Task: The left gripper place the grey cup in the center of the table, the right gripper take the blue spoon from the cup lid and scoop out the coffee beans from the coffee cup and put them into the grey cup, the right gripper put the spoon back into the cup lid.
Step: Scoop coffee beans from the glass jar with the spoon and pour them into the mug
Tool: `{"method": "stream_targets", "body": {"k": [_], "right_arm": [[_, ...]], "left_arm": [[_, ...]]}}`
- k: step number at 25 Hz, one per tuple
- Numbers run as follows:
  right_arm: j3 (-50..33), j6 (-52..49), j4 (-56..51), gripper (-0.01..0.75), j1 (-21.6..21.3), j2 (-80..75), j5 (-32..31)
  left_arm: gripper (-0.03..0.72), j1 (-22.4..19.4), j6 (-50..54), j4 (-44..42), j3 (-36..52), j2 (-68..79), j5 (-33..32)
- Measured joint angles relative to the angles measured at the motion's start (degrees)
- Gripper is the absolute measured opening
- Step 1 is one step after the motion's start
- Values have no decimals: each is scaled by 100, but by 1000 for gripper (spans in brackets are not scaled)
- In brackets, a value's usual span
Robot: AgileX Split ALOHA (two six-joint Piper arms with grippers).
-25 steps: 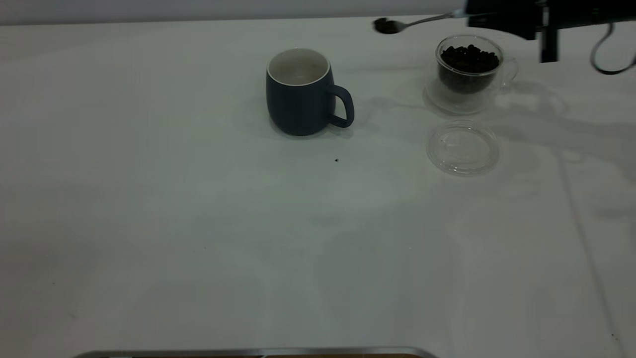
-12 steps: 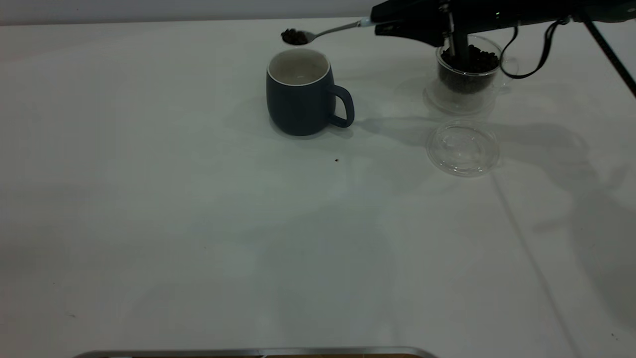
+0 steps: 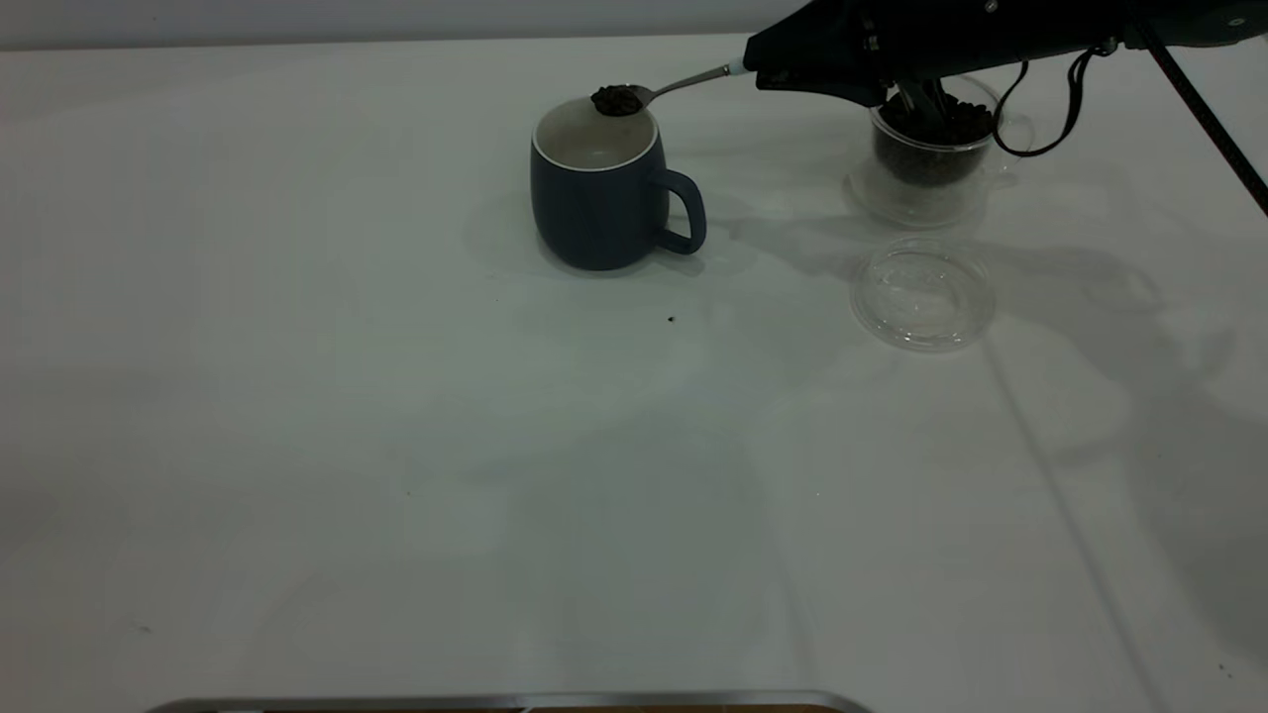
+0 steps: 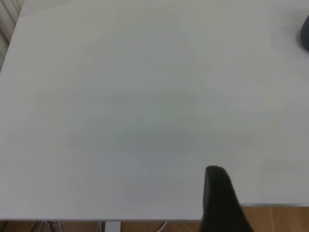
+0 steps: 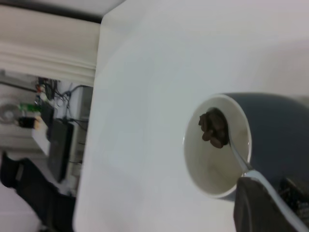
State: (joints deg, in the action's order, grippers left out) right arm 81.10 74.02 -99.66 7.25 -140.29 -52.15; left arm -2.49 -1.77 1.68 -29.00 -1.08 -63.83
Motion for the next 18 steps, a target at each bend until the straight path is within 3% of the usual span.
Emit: {"method": "stream_targets", "body": {"k": [7, 18], "right_arm": [[0, 1513, -116, 102, 71, 0, -3], [0, 1997, -13, 102, 75, 0, -120]], "left_arm": [[507, 0, 0, 0, 0, 0, 0], [507, 0, 0, 0, 0, 0, 0]]}}
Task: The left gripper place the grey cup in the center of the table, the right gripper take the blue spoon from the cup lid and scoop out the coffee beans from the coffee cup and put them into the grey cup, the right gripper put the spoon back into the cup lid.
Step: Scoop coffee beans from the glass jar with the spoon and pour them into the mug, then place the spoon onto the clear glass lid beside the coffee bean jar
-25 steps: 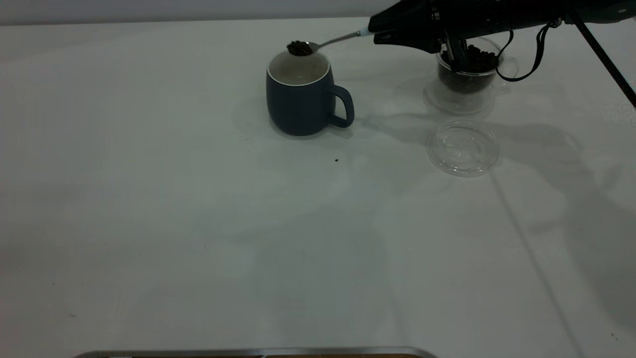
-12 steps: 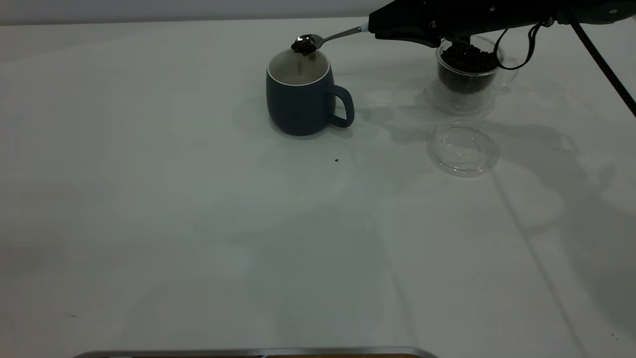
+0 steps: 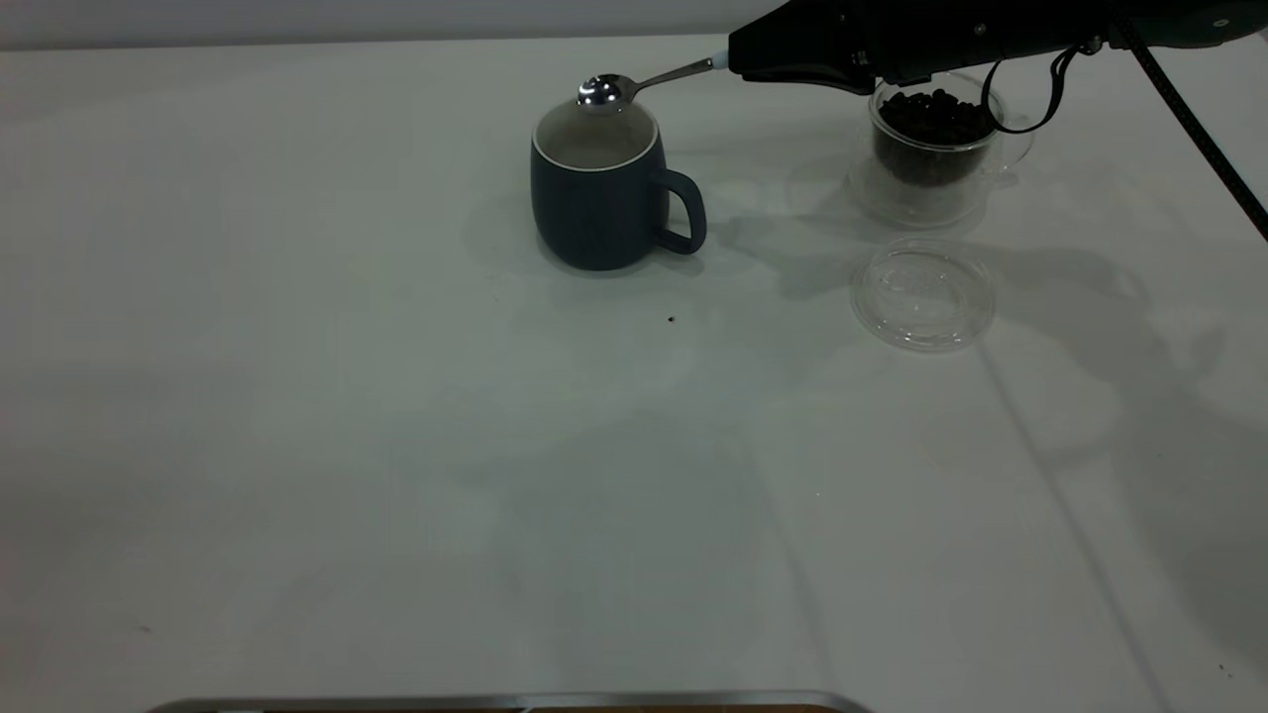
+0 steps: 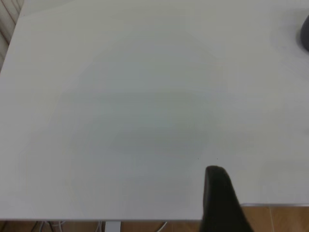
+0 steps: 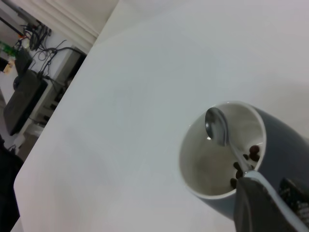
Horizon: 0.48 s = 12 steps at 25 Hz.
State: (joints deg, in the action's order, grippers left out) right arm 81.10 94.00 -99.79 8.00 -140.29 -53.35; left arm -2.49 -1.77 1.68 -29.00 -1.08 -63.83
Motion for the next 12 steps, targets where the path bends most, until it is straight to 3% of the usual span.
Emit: {"method": "stream_targets", "body": {"k": [8, 12], "right_arm": [[-66, -936, 1375, 102, -62, 1067, -323], [-599, -1086, 1507, 102, -420, 1867, -497]], "left_arm": [[507, 0, 5, 0, 0, 0, 0], [507, 0, 11, 0, 0, 0, 0]]}}
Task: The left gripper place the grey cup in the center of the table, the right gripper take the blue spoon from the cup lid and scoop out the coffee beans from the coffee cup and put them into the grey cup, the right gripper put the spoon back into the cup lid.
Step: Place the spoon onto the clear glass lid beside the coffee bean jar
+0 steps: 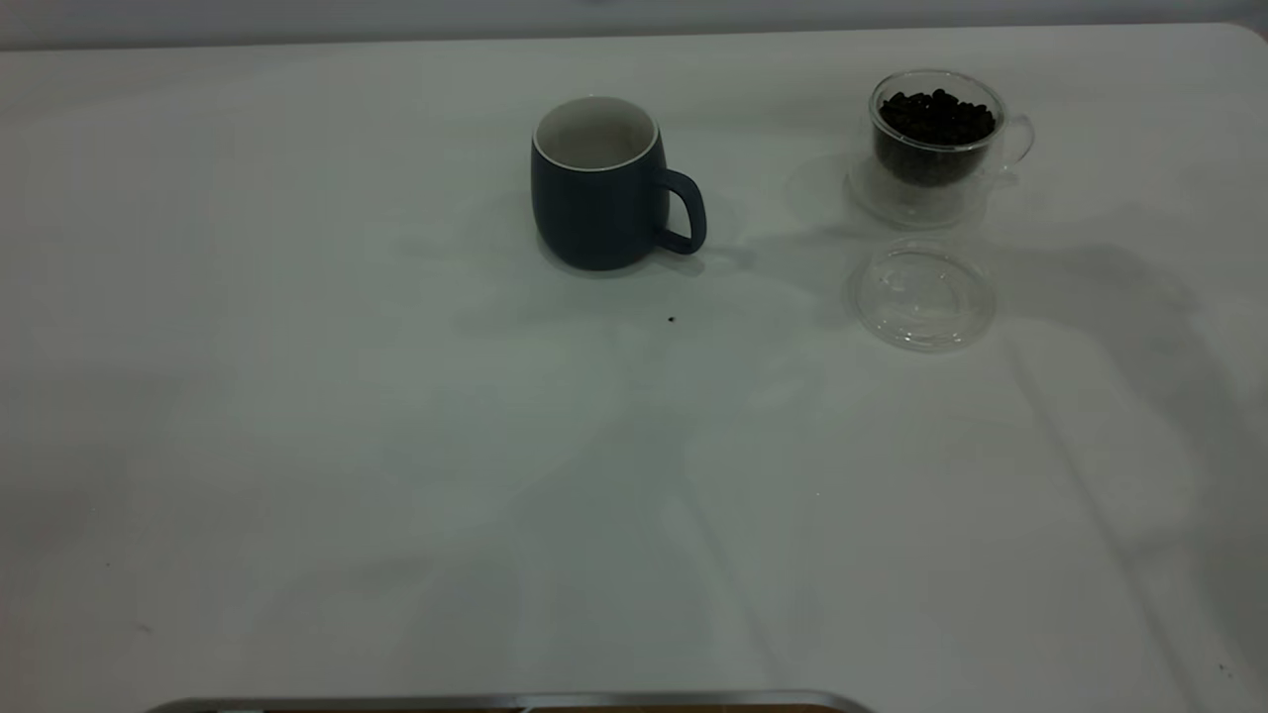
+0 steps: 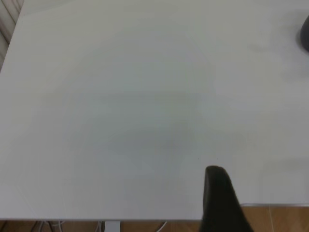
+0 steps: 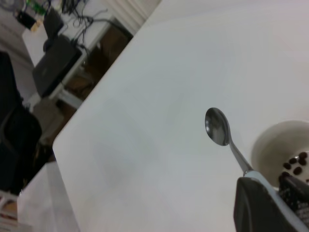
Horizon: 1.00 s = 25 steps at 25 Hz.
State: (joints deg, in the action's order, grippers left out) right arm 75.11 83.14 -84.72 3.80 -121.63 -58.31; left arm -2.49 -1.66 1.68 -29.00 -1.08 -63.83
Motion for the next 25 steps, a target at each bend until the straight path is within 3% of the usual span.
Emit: {"method": "stream_targets", "body": {"k": [8, 13, 25], "right_arm": [[-1766, 321, -255, 102, -1108, 33, -143], [-2082, 553, -530, 102, -1646, -364, -57], [-2082, 579, -766, 102, -1927, -1438, 53]], "left_arm": [[507, 0, 0, 0, 0, 0, 0], [507, 0, 0, 0, 0, 0, 0], [507, 0, -5, 0, 0, 0, 0]]}}
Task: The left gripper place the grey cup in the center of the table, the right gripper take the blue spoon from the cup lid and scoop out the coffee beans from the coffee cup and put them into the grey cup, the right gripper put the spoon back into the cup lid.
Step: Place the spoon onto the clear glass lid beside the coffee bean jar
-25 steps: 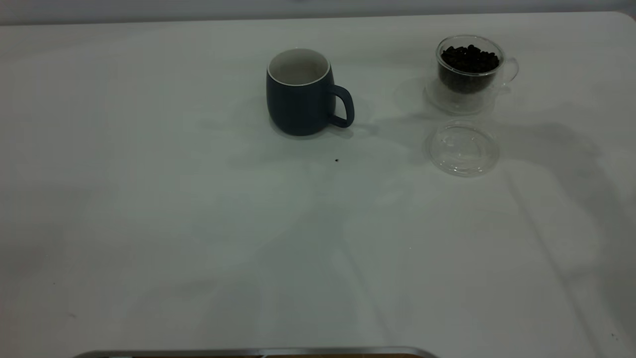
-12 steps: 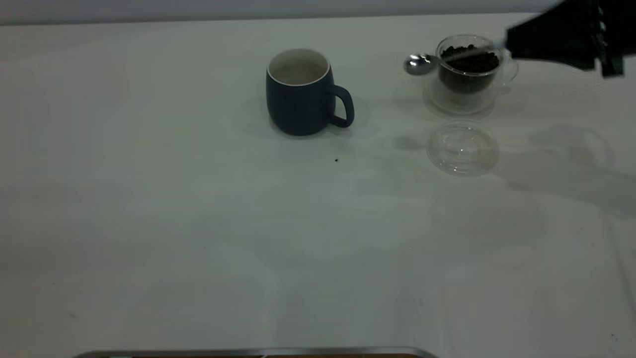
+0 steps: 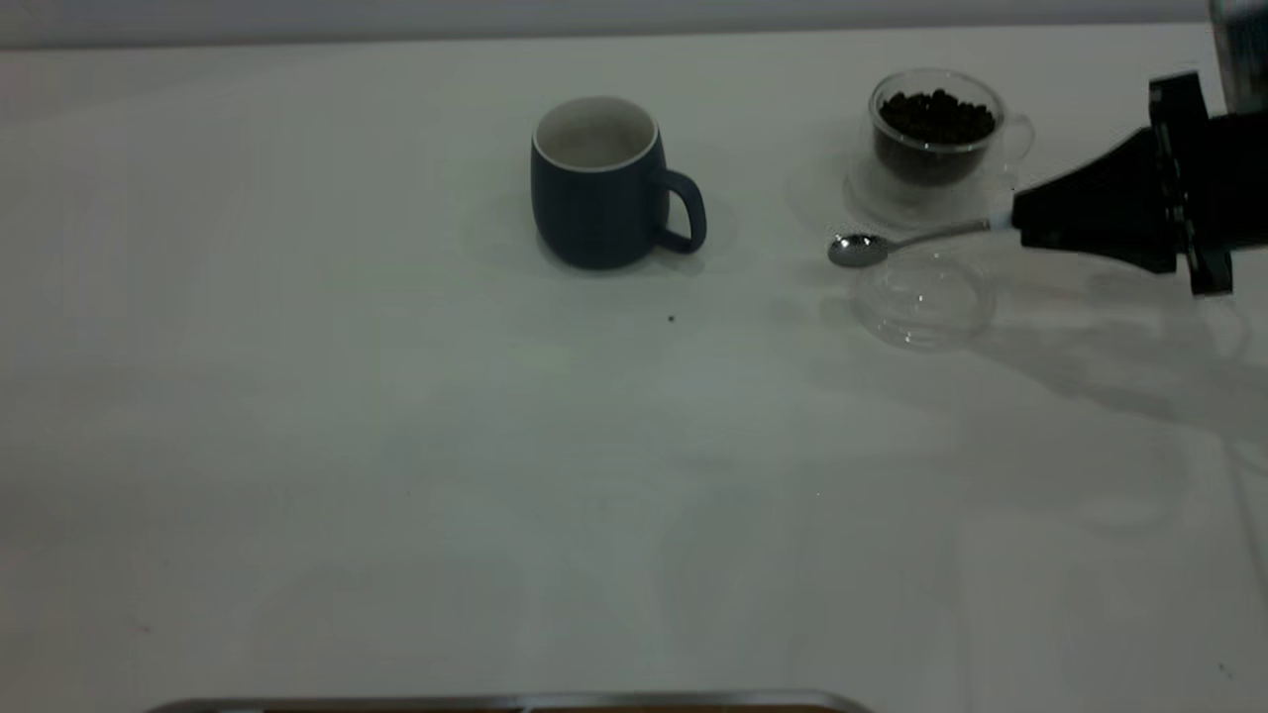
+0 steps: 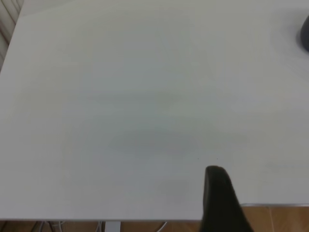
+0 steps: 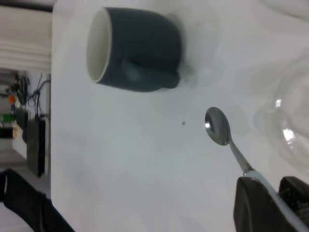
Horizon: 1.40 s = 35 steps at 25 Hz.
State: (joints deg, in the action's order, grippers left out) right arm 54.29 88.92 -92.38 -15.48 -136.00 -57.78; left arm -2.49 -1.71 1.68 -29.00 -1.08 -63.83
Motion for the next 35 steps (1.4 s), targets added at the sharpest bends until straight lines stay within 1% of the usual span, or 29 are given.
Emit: {"method": "stream_targets", "body": {"k": [6, 8, 16, 23, 35], "right_arm": [[5, 10, -104, 102, -446, -48, 7], [5, 16, -81, 102, -509, -53, 20], [61, -41, -159, 102, -517, -438, 322], [61, 16, -625, 102, -517, -627, 347], [66, 151, -808, 105, -356, -782, 194]], "left_arm": [[507, 0, -4, 0, 0, 0, 0], [507, 0, -4, 0, 0, 0, 0], [507, 0, -4, 0, 0, 0, 0], [507, 0, -4, 5, 0, 0, 0], [507, 0, 7, 5, 0, 0, 0]]}}
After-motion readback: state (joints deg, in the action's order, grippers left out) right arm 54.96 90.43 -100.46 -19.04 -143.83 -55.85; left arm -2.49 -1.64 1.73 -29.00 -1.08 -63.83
